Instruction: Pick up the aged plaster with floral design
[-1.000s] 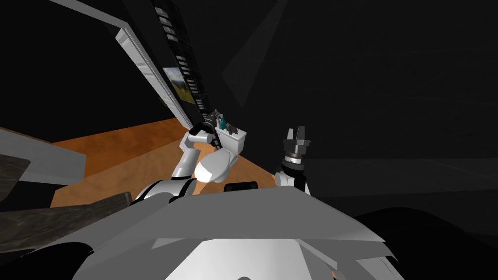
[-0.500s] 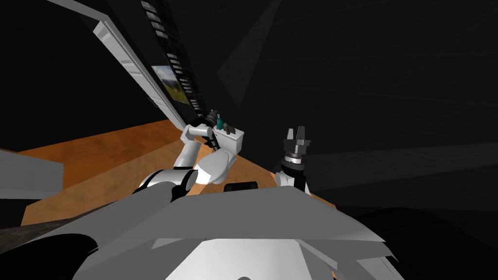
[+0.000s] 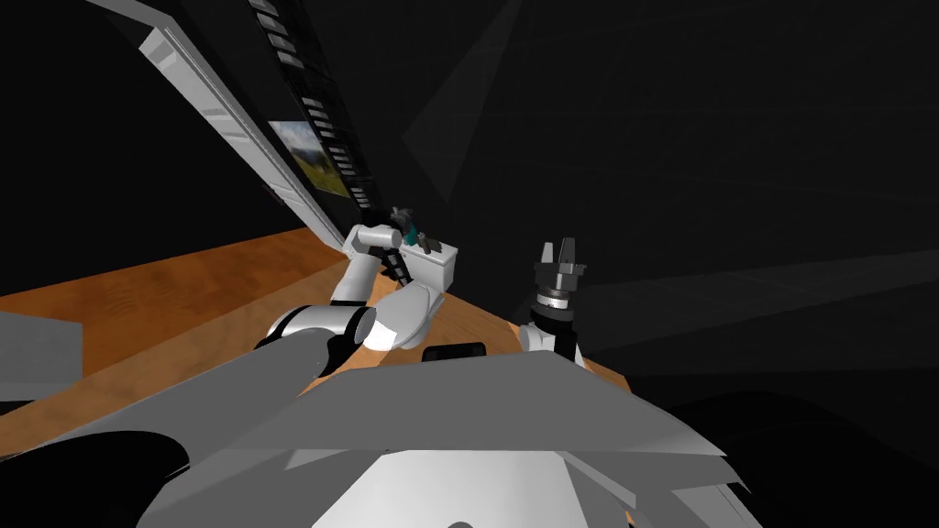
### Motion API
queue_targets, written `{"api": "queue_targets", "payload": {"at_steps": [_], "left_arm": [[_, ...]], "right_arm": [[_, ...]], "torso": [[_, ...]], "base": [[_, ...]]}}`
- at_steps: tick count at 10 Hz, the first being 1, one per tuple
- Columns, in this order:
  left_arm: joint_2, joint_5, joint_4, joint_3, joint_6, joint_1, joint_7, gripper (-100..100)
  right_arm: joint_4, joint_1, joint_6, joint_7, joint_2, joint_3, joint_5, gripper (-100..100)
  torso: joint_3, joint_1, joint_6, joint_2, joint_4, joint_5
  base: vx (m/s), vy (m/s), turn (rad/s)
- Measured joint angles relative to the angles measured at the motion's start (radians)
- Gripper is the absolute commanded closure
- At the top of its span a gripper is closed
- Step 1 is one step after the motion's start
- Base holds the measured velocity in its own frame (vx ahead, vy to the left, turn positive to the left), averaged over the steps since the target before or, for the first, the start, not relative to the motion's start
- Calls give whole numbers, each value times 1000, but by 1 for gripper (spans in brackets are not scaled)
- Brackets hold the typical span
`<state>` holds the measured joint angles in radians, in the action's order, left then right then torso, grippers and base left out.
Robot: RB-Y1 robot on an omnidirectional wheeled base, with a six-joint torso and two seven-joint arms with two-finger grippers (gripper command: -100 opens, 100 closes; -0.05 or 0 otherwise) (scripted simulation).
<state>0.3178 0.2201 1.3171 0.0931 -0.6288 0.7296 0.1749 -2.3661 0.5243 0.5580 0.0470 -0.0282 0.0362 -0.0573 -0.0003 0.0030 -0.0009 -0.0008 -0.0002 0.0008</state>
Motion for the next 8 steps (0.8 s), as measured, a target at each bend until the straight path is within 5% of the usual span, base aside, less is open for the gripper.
{"api": "queue_targets", "payload": {"at_steps": [8], "left_arm": [[24,13,-217,18,-211,193,-2,-100]], "right_arm": [[0,0,0,0,0,0,0,0]], "torso": [[-1,0,-1,-1,-1,0]], "base": [[13,35,-90]]}}
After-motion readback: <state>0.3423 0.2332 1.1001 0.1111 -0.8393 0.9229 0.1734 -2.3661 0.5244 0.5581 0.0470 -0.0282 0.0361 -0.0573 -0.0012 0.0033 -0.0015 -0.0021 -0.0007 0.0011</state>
